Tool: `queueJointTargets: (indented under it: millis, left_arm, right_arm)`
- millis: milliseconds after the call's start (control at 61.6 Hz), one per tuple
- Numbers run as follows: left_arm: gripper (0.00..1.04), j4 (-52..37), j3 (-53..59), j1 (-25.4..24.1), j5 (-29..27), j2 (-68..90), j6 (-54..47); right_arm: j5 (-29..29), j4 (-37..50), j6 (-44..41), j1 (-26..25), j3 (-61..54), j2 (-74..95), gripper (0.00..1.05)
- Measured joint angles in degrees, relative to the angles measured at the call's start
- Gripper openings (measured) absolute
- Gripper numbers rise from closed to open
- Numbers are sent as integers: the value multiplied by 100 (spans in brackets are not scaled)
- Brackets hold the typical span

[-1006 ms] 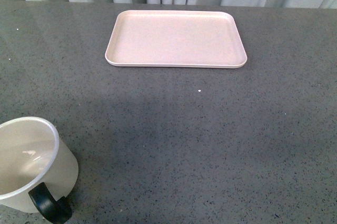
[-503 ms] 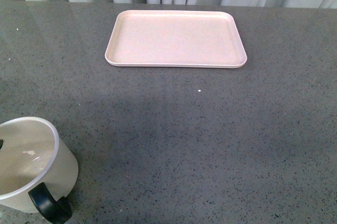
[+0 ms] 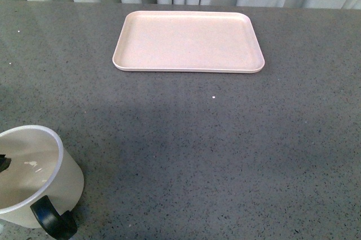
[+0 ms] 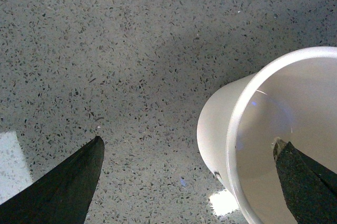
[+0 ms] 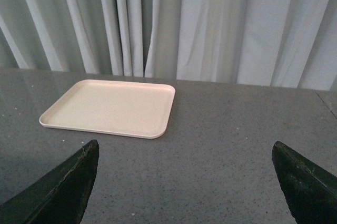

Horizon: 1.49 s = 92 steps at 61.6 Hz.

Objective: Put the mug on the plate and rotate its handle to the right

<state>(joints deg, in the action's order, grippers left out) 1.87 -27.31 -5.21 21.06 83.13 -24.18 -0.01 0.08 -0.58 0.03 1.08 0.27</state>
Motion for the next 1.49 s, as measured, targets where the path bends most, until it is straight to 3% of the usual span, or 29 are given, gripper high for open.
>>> queueJointTargets:
  millis: [211, 438, 584, 795, 1200, 1492]
  left_arm:
    - [94, -90, -26, 70, -11, 186, -2]
    - [63, -160, -28, 146, -31, 310, 0]
    - [33, -177, -31, 216, -50, 363, 2]
    - [3, -153, -57, 243, -48, 363, 50]
    - [2, 570, -433, 297, -234, -527, 450]
    - [2, 387, -1797, 1340, -782, 129, 1351]
  right_arm:
    - [0, 0, 0, 0, 0, 0, 96]
    - [0, 0, 0, 0, 0, 0, 96]
    - [0, 0, 0, 0, 0, 0, 96]
    - [0, 0, 0, 0, 0, 0, 96]
    - [0, 0, 0, 0, 0, 0, 96]
    - [0, 0, 0, 0, 0, 0, 96]
